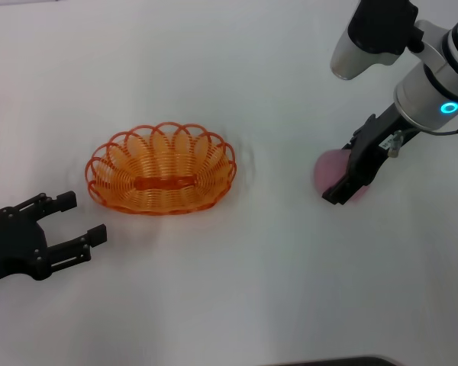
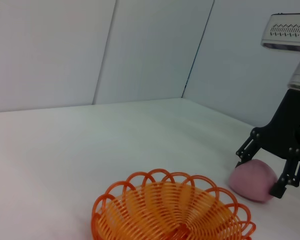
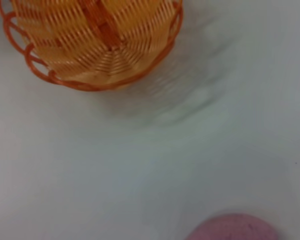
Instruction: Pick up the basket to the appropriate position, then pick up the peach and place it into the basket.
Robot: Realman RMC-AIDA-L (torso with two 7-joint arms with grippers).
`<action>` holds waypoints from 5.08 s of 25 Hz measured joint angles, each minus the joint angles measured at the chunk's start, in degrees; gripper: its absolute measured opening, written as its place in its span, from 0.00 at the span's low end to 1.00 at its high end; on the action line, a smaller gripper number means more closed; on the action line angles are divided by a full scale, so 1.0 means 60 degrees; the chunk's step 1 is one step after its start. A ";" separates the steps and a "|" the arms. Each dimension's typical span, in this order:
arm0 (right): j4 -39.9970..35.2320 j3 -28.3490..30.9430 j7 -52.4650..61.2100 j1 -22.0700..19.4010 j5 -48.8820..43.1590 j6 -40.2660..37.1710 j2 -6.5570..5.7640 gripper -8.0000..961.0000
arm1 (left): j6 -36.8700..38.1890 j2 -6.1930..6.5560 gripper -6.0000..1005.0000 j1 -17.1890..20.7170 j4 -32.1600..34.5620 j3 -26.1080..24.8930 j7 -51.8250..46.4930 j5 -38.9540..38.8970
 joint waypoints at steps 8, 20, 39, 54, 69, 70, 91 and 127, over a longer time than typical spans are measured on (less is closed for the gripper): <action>-0.0042 0.0008 0.0164 -0.0080 -0.0140 0.0323 -0.0023 0.92 | -0.0022 0.0000 0.82 -0.0001 -0.0020 -0.0010 0.0000 0.0000; -0.0061 0.0001 0.0066 -0.0048 -0.0115 0.0105 -0.0018 0.46 | 0.0042 0.0000 0.82 0.0000 -0.0018 -0.0017 -0.0034 0.0034; -0.1072 0.0828 -0.0331 0.0155 0.2108 -0.0780 -0.0024 0.46 | 0.0052 0.0000 0.82 -0.0028 -0.0007 -0.0016 -0.0052 -0.0001; -0.0286 -0.0672 -0.0680 0.0429 0.3788 0.0870 -0.0006 0.50 | 0.0064 0.0000 0.82 -0.0111 -0.0030 -0.0007 -0.0077 -0.0001; 0.0709 -0.2505 -0.1122 0.0629 0.4842 0.3270 0.0027 0.54 | 0.0150 -0.0002 0.82 -0.0106 -0.0052 -0.0016 -0.0170 -0.0037; 0.0815 -0.2634 -0.1159 0.0656 0.4932 0.3418 0.0027 0.54 | 0.0151 -0.0006 0.82 -0.0104 -0.0056 -0.0016 -0.0170 -0.0058; 0.2135 -0.3238 -0.3136 0.0607 0.6697 0.4641 -0.0018 0.70 | 0.0152 0.0000 0.82 -0.0102 -0.0079 -0.0016 -0.0171 -0.0118; 0.2639 0.2392 -1.0074 -0.3774 1.0140 0.0374 -0.0101 0.91 | 0.0047 0.0000 0.82 -0.0120 -0.0183 -0.0046 -0.0148 -0.0336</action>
